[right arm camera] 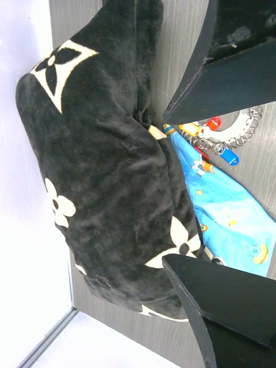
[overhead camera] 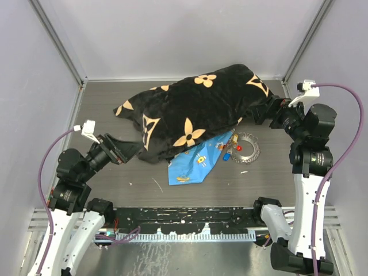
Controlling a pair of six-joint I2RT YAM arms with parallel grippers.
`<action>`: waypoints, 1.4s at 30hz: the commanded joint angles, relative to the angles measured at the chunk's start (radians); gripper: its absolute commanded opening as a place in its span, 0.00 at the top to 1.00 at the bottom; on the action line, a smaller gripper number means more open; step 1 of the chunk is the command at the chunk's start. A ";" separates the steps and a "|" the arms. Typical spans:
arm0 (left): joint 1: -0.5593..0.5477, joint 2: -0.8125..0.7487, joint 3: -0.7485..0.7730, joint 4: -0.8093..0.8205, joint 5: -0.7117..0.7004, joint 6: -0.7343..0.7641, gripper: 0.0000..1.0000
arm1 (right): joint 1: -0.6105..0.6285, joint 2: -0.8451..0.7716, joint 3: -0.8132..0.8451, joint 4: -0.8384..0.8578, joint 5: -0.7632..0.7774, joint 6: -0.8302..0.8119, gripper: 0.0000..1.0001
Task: Remove the keys from the keyring
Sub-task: Pick up the keyring from the center of the board.
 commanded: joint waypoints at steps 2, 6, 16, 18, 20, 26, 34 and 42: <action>0.003 -0.070 -0.047 0.139 0.077 -0.136 0.02 | -0.003 -0.023 0.046 -0.018 -0.062 0.016 0.00; 0.004 -0.135 -0.085 0.183 0.044 -0.175 0.02 | -0.003 -0.038 0.018 -0.016 -0.207 -0.057 0.00; 0.003 -0.165 -0.142 0.185 0.030 -0.167 0.02 | -0.003 -0.065 -0.134 -0.091 -0.566 -0.489 0.00; 0.003 -0.152 -0.135 0.168 0.029 -0.135 0.02 | -0.003 -0.061 -0.178 -0.105 -0.573 -0.568 0.00; 0.002 -0.133 -0.101 0.113 0.015 -0.062 0.02 | -0.003 -0.047 -0.211 -0.110 -0.560 -0.630 0.00; 0.004 -0.047 0.074 -0.209 -0.060 0.232 0.02 | -0.003 0.064 -0.258 -0.122 -0.461 -0.733 0.00; 0.003 -0.035 0.085 -0.328 -0.153 0.460 0.02 | -0.028 0.203 -0.278 -0.048 -0.236 -0.711 0.00; 0.004 -0.045 0.009 -0.256 -0.126 0.481 0.02 | -0.034 0.284 -0.325 0.088 -0.048 -0.703 0.00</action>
